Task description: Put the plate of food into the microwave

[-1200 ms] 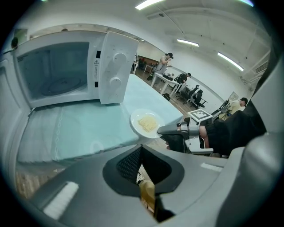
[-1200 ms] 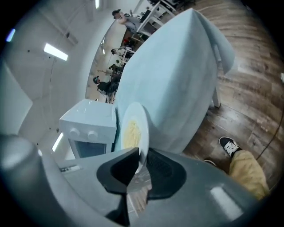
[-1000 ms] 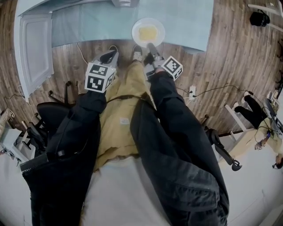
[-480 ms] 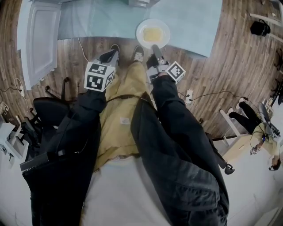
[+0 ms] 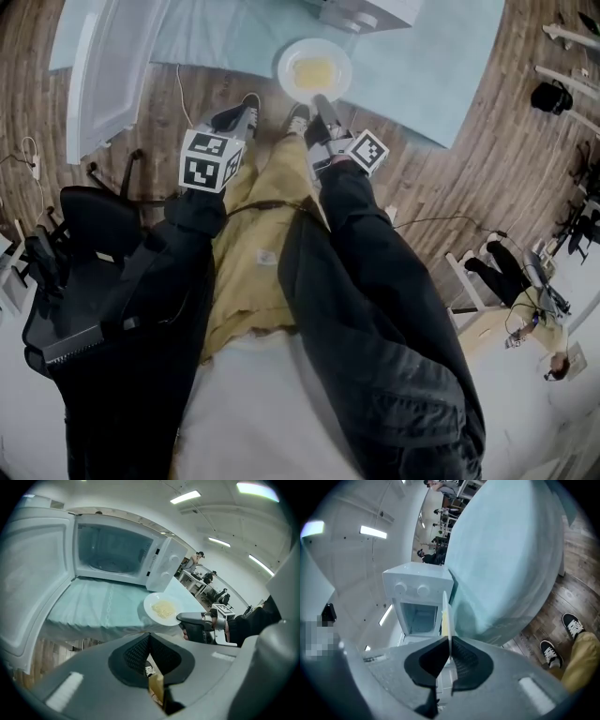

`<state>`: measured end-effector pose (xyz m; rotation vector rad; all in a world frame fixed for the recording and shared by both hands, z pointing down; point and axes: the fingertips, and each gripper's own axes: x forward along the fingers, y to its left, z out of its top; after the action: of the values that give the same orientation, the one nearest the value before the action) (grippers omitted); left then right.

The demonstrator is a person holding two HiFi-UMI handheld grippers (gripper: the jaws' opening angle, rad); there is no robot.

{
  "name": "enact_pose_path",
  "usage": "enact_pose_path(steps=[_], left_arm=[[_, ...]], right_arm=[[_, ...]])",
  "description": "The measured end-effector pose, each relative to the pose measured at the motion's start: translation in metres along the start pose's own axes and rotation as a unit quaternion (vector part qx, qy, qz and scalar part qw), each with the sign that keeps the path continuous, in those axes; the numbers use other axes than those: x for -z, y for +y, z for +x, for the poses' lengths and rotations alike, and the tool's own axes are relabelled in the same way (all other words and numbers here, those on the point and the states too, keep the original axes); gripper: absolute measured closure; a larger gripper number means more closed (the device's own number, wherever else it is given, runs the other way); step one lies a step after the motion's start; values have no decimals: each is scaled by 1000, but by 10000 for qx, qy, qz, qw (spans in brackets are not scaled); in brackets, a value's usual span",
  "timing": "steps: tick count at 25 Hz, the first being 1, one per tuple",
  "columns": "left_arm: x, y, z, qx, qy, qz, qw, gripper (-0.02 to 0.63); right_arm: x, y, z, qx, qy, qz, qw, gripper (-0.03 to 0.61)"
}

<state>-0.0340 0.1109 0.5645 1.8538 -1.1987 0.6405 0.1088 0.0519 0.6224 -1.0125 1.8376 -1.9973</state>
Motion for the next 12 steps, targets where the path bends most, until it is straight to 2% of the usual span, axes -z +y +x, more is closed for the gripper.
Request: enact_pose_path(steps=[12], left_arm=[[-1, 53, -21, -302, -275, -547, 9977, 614]], right_arm=[[38, 37, 72, -225, 658, -147, 9975, 569]])
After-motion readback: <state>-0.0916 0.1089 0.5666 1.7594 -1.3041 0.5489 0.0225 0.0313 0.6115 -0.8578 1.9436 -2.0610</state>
